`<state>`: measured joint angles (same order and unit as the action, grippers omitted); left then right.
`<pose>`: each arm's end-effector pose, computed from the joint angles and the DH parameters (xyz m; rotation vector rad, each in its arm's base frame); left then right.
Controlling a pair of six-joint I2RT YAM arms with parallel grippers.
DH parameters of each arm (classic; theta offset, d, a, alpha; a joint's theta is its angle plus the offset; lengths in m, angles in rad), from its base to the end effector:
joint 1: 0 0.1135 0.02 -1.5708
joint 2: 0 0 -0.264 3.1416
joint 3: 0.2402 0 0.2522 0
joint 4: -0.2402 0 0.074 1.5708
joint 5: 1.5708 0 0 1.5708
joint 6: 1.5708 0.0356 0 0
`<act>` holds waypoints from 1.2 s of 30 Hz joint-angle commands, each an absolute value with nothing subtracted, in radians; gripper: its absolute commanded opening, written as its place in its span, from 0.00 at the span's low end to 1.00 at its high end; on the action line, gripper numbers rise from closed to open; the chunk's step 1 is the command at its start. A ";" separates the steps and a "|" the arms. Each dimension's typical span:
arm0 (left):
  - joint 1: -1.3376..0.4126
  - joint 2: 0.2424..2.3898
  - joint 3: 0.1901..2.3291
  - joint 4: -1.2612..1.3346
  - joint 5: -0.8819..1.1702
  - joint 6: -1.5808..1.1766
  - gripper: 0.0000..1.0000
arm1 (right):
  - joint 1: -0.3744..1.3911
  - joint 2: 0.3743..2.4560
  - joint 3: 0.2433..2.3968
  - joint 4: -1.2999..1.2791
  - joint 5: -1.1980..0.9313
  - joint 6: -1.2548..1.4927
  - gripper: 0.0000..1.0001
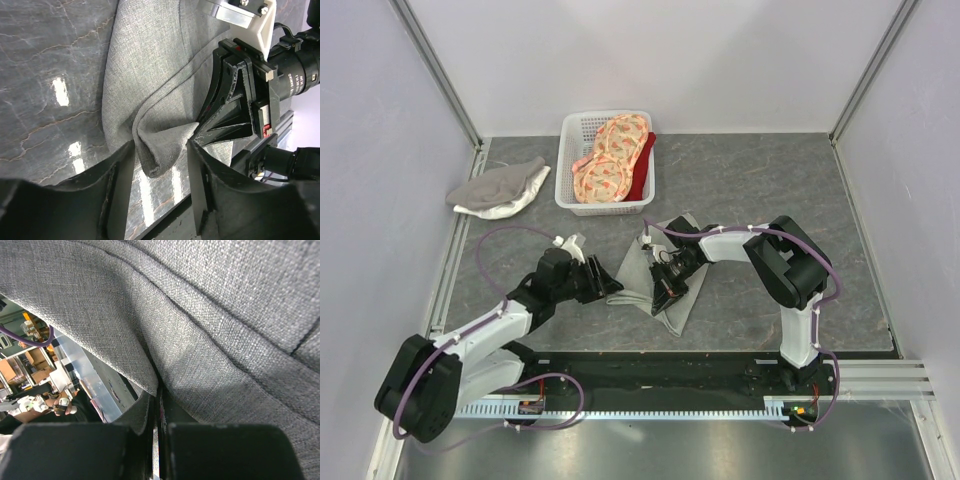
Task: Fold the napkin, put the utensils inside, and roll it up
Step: Roll the napkin with the utensil
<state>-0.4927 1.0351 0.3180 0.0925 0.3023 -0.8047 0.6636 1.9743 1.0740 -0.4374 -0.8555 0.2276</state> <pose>0.1685 -0.1025 0.1616 -0.1850 2.3619 -1.0171 0.2555 0.2339 0.1069 0.7246 -2.6047 -1.2468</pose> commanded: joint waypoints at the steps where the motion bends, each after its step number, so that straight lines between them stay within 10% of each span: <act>1: -0.485 1.065 0.362 0.178 0.350 -0.802 0.37 | 0.661 1.987 1.057 -0.426 -0.810 0.192 0.00; 7: -0.483 1.106 0.339 0.285 0.383 -0.727 0.03 | 0.661 1.985 1.054 -0.425 -0.807 0.193 0.00; 20: -0.482 1.146 0.377 0.034 0.233 -0.592 0.03 | 0.661 1.982 1.057 -0.422 -0.807 0.199 0.00; 32: -0.482 1.103 0.423 -0.133 0.232 -0.641 0.67 | 0.661 1.985 1.054 -0.420 -0.815 0.202 0.00; 36: -0.482 1.103 0.393 -0.124 0.294 -0.718 0.72 | 0.661 1.987 1.057 -0.420 -0.815 0.202 0.00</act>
<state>-0.4854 1.1187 0.4080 -0.1162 0.2451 -0.6472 0.6636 1.9743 1.0718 -0.4324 -0.8570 0.2314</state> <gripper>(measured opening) 0.704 0.012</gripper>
